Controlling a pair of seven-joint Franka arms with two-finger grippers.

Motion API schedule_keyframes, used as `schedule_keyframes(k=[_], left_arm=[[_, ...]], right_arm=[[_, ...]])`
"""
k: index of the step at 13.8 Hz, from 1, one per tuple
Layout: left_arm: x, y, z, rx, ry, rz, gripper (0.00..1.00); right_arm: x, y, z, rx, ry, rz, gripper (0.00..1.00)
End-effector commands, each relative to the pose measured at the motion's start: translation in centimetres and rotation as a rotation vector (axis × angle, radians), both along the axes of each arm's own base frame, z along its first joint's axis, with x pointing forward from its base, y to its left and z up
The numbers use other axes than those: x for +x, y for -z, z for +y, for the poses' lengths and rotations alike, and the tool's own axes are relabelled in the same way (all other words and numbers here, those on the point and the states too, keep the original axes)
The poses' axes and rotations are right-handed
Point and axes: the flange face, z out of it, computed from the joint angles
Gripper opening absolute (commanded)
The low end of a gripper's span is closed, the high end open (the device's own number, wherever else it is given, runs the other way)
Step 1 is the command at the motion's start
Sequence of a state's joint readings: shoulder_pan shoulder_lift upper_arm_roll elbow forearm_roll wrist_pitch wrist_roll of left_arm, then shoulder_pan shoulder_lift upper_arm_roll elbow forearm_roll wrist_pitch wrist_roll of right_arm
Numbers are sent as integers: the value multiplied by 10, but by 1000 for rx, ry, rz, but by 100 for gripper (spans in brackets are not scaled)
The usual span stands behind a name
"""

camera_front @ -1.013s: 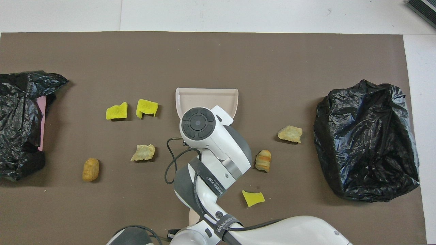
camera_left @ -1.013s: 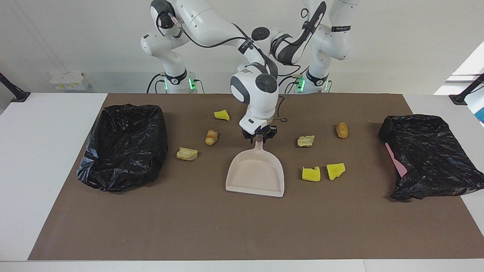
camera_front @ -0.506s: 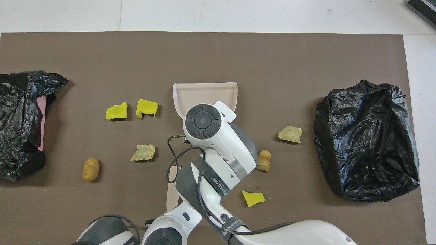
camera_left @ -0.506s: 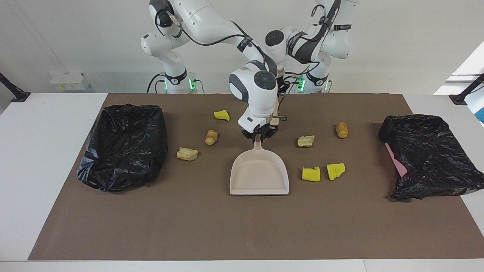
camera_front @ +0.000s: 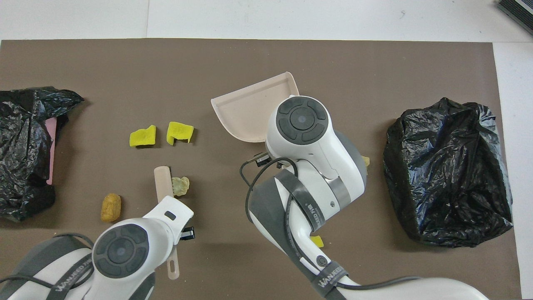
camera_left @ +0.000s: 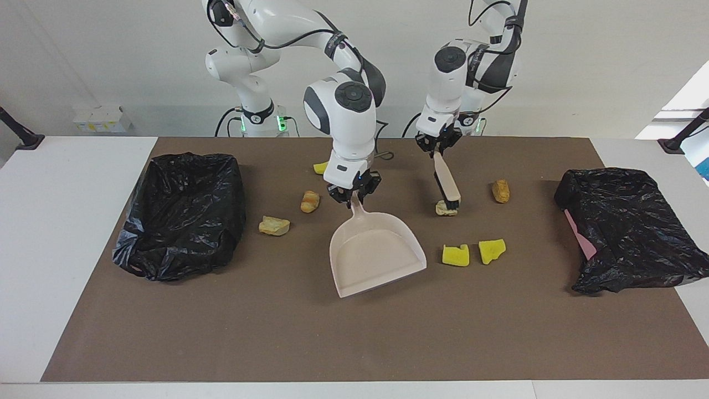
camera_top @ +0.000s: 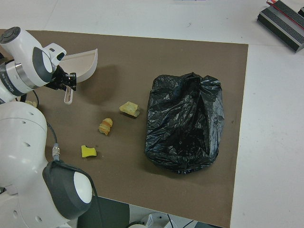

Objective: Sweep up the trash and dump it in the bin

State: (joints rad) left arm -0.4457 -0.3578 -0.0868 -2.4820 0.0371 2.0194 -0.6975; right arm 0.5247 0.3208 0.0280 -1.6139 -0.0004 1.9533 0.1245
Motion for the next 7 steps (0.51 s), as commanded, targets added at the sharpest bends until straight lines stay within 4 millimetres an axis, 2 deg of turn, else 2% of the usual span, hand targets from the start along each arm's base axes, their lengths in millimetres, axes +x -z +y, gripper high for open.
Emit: schedule_keyframes(k=[1,4,5,7], left_arm=[[25,-6,48,21,-124,6,0],[38,3,117,44,-302,66,0],[39,5,140,51,-350,96,0],[34,10,180,47,-370,143,0]], right_arm=[[0,-7,-17,5,-205,-2,0],[-1,3,-31,-5,-508,20,0],[2,6,-42,-6,-599,24,0],[2,12,-47,-11,-725,38,0]])
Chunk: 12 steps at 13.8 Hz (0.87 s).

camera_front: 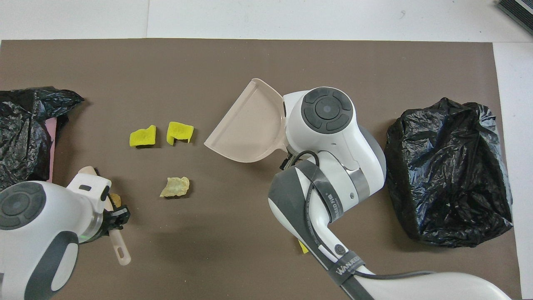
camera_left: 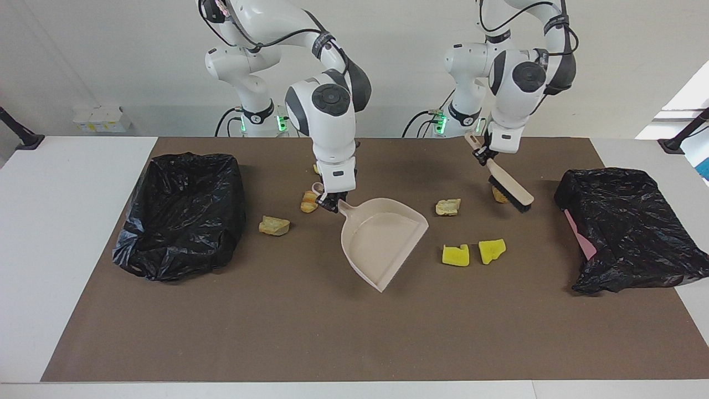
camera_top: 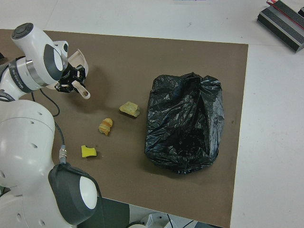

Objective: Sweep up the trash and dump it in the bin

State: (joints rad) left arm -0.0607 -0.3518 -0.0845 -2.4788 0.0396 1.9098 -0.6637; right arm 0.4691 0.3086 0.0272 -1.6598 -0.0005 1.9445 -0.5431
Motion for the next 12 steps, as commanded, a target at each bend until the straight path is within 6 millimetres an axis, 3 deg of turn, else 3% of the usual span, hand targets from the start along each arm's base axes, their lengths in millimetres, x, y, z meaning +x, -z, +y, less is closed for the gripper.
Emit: schedule_keyframes(k=[1,3,6,7,9,12], left_arm=[[-13,3,44,-3,-11,61,0],[-31,11,70,-37,52,103,0],[-43,41,67,-57,124,129,0],[-42,44,60,-67,134,124,0],[-36,45,15,-89,206,78,0],[-28,55,-27,-177,200,42,0]], right_arm=[[-8,2,-7,-2,-166,9,0],[-4,12,-5,-58,-319,-19,0],[-15,34,16,-156,-460,-16,0],[-21,41,24,-189,-495,-19,0],[-26,51,18,-198,-501,-6,0],[-33,64,15,-220,-515,9,0]])
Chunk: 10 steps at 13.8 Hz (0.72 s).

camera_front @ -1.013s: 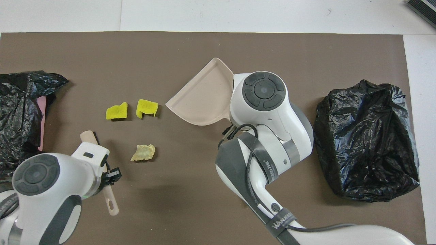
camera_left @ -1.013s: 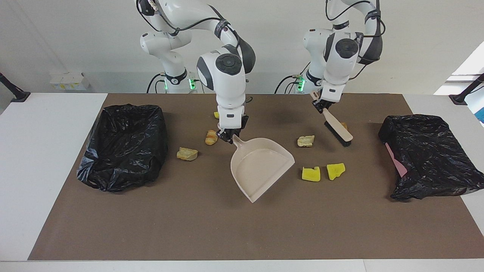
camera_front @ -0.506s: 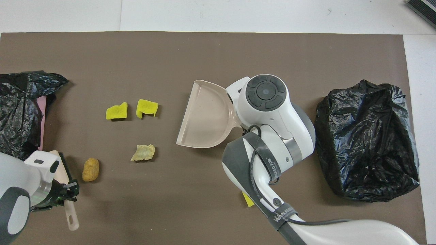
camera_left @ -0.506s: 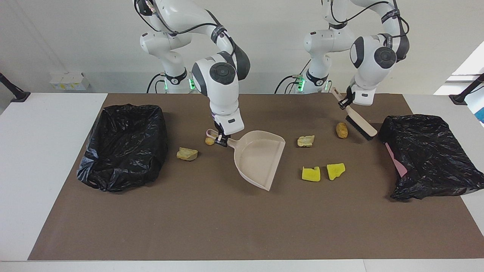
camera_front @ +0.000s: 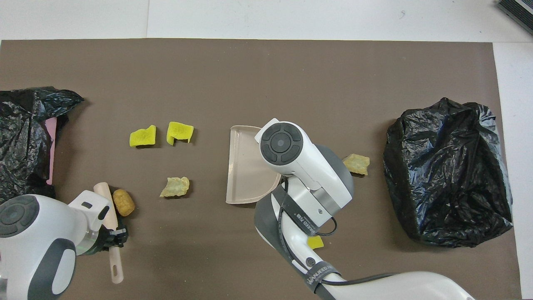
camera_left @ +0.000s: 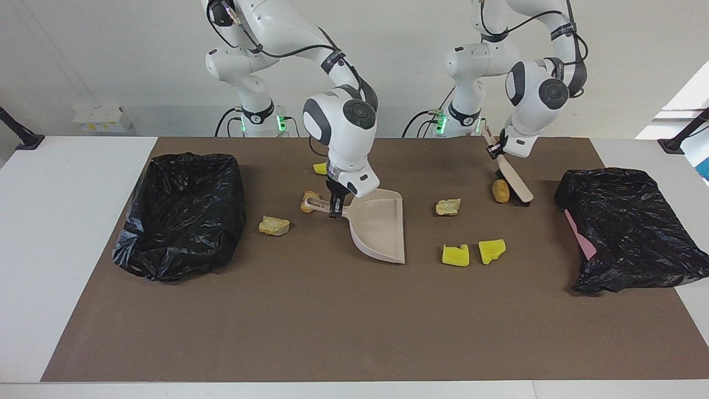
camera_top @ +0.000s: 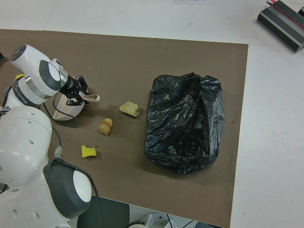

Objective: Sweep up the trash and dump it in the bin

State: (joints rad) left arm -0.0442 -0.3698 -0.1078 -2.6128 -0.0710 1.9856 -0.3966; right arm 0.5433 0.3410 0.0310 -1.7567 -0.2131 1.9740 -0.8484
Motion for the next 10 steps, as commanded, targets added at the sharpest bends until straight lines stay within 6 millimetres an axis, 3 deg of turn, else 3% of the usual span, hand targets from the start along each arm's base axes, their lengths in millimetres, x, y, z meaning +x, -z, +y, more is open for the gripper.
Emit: schedule_keyframes(k=[1,5,8,10], left_arm=[[6,12,-38,-64,-21,-41,0],[53,15,-106,-111,-36,-87,0],[63,26,-156,-144,59,-149,0],[65,18,-193,-181,110,-173,0]], right_arm=[[-5,5,-9,-18,-48,-18,0],[-7,8,-11,-20,-74,-10,0],[-8,9,-11,-21,-74,-9,0],[-8,9,-11,-23,-74,-6,0]])
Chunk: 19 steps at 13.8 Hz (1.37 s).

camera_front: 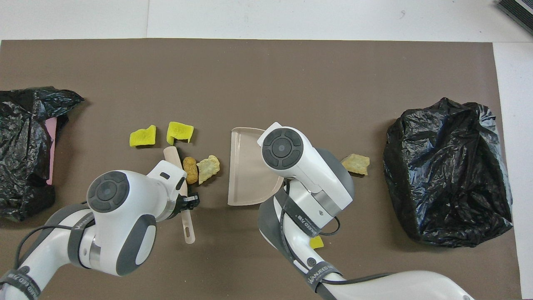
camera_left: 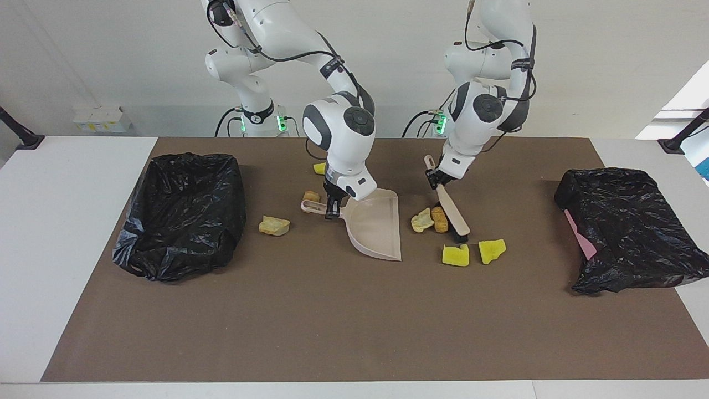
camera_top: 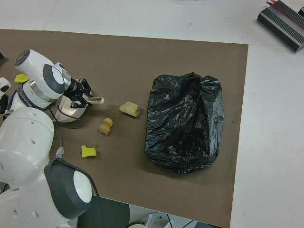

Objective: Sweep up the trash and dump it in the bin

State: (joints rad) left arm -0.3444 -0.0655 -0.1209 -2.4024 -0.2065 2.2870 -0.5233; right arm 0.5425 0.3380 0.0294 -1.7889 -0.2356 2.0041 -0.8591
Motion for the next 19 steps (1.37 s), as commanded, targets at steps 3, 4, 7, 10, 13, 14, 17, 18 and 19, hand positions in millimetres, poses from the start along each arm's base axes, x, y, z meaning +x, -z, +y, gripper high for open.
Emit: schedule_keyframes(k=[3,4,7,10,13,14,17,18,19], left_arm=[[-9,-11,-79,-111,200,-46,0],[-10,-12,-81,-120,267,-55,0],[6,-30,-81,-151,365,-93,0],[41,-70,-42,-150,305,-75,0],[75,-86,9,-93,262,-85,0],[83,-85,27,-47,268,-97,0],[104,-81,91,-27,252,-107,0],[110,-78,115,-3,232,-106,0],[115,-74,133,43,235,-112,0]], right_arm=[[-5,-1,-7,-10,-48,2,0],[-5,-3,-8,-10,-44,0,0],[-5,-3,-8,-10,-46,0,0],[-6,-2,-9,-16,-39,7,0],[-6,-2,-10,-18,-31,8,0],[-7,-2,-9,-19,-31,9,0],[-8,-2,-10,-27,-1,11,0],[-8,-2,-9,-26,4,12,0],[-8,-3,-9,-26,5,10,0]])
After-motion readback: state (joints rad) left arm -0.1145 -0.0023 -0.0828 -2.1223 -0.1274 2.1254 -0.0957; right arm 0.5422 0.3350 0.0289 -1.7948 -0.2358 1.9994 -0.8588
